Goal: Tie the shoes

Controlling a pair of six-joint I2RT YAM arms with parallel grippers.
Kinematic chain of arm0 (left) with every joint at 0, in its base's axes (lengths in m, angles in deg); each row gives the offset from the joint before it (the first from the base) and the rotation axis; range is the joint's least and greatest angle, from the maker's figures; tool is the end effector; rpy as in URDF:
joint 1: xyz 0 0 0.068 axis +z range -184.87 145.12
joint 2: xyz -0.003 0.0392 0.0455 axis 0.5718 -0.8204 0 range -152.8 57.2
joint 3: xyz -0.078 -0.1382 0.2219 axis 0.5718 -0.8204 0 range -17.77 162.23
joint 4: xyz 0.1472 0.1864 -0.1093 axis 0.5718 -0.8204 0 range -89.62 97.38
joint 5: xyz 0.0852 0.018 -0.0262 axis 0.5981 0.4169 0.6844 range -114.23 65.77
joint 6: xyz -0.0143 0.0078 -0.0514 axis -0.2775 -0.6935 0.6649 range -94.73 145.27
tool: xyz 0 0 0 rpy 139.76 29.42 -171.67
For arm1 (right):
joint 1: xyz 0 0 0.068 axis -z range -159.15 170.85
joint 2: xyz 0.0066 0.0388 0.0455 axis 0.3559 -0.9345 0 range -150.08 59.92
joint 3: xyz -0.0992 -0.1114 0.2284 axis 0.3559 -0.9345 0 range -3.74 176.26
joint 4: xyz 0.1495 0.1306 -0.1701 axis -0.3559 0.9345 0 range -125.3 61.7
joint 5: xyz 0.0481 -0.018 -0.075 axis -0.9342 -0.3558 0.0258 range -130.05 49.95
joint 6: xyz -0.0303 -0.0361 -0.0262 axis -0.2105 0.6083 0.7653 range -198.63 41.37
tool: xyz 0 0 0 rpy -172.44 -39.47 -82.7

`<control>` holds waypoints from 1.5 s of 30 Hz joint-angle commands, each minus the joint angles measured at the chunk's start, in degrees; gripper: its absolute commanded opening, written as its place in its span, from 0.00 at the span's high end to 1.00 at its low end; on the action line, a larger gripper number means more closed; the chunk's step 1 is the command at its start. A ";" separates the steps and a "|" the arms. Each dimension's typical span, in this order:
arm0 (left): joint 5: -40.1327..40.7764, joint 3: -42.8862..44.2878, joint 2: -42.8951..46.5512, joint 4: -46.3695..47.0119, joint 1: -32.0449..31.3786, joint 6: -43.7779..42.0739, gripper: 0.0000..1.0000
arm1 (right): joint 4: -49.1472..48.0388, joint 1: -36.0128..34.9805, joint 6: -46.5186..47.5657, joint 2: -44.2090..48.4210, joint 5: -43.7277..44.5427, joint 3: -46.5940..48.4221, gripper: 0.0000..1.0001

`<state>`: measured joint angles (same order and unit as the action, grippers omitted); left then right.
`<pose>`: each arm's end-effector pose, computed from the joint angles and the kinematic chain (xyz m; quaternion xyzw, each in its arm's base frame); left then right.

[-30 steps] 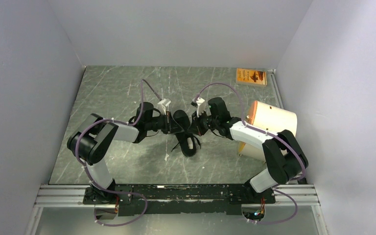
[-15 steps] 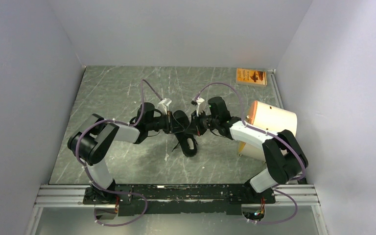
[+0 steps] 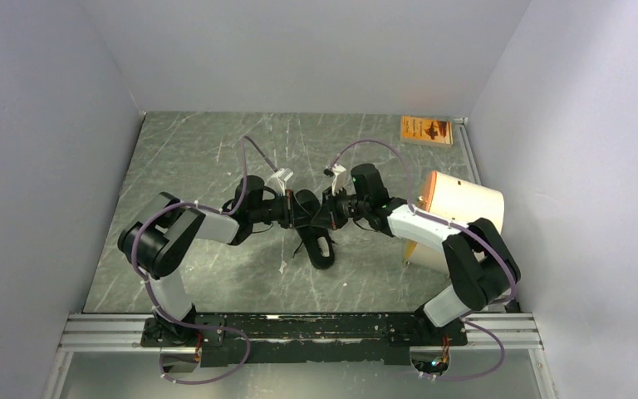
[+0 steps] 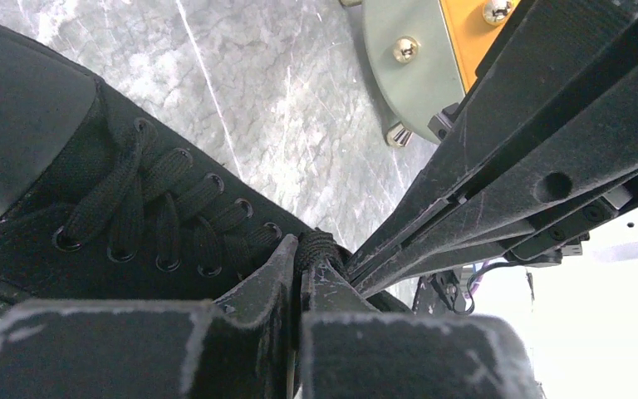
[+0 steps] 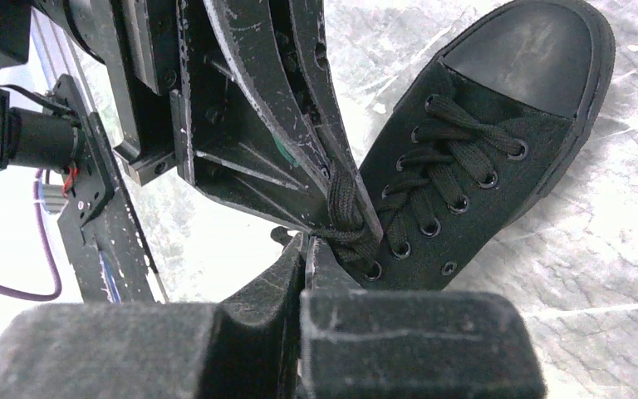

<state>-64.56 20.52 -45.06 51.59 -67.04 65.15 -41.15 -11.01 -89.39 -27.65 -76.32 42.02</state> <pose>0.2692 -0.1967 0.1435 0.1463 0.7794 -0.5457 0.2709 0.2560 0.1839 0.1983 -0.2940 0.8064 0.4152 0.3014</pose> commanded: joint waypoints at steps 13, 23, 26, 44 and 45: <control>-2.69 -2.54 -3.77 8.55 -1.17 1.88 0.95 | 6.23 0.16 -0.61 6.39 1.71 2.36 0.55; -2.18 -3.24 -1.82 7.34 -0.99 0.74 0.95 | 12.01 4.78 3.35 4.45 7.46 3.48 0.66; -2.20 -3.20 -1.79 7.73 -0.97 1.12 0.95 | 11.42 4.87 3.22 1.26 4.61 4.21 0.76; -2.55 -2.34 -2.31 8.53 -0.96 1.94 0.95 | 4.04 4.78 0.53 -2.97 -3.61 0.67 0.71; -2.62 -2.27 -2.48 8.85 -0.97 2.14 0.95 | 3.93 4.73 0.61 -2.97 -3.55 0.53 0.73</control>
<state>-65.46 18.00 -48.28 58.30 -67.58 67.75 -35.14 -6.24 -88.71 -29.97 -78.50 43.42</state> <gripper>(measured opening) 0.057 0.293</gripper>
